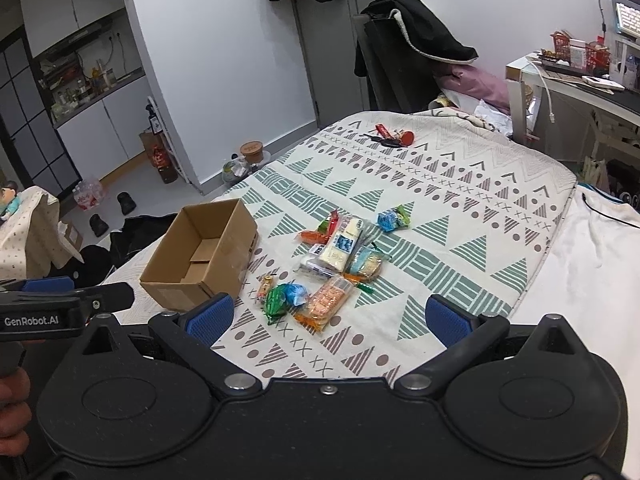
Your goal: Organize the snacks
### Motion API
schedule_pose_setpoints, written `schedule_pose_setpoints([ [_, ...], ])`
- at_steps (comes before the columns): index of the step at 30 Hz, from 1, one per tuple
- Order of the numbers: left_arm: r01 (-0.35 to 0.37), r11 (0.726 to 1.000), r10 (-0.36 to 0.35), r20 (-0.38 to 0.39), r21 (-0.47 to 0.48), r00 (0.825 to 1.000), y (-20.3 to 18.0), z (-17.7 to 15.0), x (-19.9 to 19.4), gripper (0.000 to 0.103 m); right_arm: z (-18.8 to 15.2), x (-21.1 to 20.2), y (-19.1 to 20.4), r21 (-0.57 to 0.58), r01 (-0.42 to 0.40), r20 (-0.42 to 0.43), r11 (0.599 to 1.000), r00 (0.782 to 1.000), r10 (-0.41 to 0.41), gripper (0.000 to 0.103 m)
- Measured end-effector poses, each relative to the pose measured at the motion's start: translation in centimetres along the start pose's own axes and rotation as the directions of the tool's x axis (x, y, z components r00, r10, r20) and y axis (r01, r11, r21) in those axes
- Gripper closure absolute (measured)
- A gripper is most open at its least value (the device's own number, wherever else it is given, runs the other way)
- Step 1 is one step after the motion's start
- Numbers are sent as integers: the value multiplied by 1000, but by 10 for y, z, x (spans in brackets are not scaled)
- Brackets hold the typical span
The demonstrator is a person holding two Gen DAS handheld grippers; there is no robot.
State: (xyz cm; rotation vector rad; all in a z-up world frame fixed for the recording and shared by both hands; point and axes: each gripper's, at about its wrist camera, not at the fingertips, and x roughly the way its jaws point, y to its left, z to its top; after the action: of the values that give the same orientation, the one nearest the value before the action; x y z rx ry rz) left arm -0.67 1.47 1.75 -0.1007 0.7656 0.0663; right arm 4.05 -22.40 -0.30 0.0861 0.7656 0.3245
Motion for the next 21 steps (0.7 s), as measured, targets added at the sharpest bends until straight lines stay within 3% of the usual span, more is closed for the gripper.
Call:
schedule_pose_setpoints([
  [8, -5, 1000, 5, -5, -4, 1000, -1, 0, 17, 0, 2, 15, -9, 14, -3, 5, 1000, 1000, 3, 0],
  [21, 45, 998, -46, -47, -37, 998, 0, -4, 68, 1, 5, 65, -29, 50, 8, -75, 999, 997, -4, 0],
])
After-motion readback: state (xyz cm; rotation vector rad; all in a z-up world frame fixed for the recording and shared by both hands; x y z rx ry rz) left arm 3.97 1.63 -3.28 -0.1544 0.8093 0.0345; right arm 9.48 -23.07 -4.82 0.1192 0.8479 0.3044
